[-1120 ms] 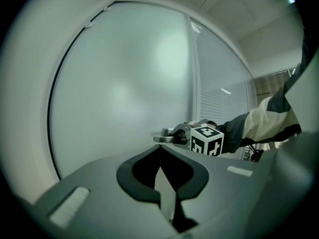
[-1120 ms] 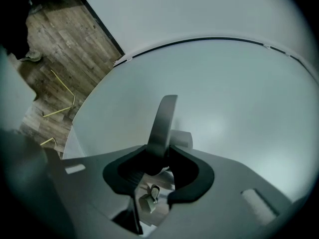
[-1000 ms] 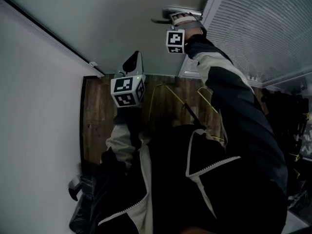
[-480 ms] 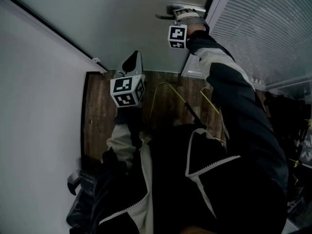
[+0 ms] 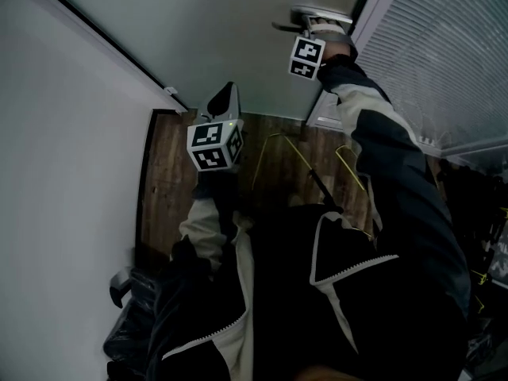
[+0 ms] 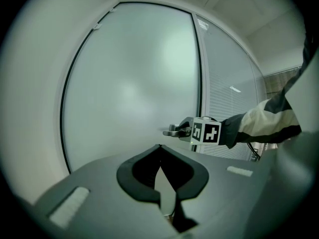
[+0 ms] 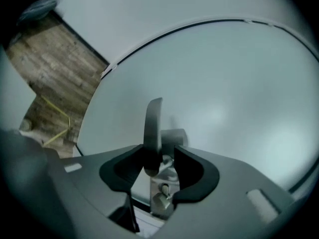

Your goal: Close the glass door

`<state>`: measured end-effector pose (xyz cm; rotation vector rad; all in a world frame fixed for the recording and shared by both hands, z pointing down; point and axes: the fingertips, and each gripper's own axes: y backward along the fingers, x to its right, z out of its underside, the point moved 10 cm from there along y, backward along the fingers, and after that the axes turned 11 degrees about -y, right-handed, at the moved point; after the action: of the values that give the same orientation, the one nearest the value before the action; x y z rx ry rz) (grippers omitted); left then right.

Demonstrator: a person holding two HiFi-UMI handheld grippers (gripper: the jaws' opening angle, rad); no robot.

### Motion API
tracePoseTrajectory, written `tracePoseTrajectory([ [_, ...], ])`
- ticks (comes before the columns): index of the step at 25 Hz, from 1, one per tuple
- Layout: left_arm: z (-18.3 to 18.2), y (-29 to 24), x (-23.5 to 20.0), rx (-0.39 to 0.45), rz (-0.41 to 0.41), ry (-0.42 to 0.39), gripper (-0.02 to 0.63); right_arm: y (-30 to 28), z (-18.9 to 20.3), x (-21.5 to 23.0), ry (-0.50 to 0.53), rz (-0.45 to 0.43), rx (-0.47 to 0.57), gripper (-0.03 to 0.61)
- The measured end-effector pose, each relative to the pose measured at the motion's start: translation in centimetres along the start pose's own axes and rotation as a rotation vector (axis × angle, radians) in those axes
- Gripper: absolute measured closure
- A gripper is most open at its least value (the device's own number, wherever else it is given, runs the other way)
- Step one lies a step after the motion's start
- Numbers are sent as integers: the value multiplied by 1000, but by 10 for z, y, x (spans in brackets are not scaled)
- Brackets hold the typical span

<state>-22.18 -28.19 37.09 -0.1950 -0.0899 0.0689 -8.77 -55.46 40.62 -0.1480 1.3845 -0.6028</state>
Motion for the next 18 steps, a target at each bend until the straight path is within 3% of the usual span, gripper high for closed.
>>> tracePoseTrajectory([
  [3,2,3,-11,15,-9,18,614,48,-5,3,-380,-33,132,402],
  [6,2,0,-11,29,7,34,614,108,2,-9,-869,-147,288,565],
  [8,-4,-7,-3,38,41,32,614,141,12,-22,-1104,-207,353,574],
  [10,-12,-13,7,46,73,28,614,167,18,-34,-1200,-216,375,574],
  [18,-13,-22,37,38,137,-39,614,206,42,-60,-1352,-214,319,577],
])
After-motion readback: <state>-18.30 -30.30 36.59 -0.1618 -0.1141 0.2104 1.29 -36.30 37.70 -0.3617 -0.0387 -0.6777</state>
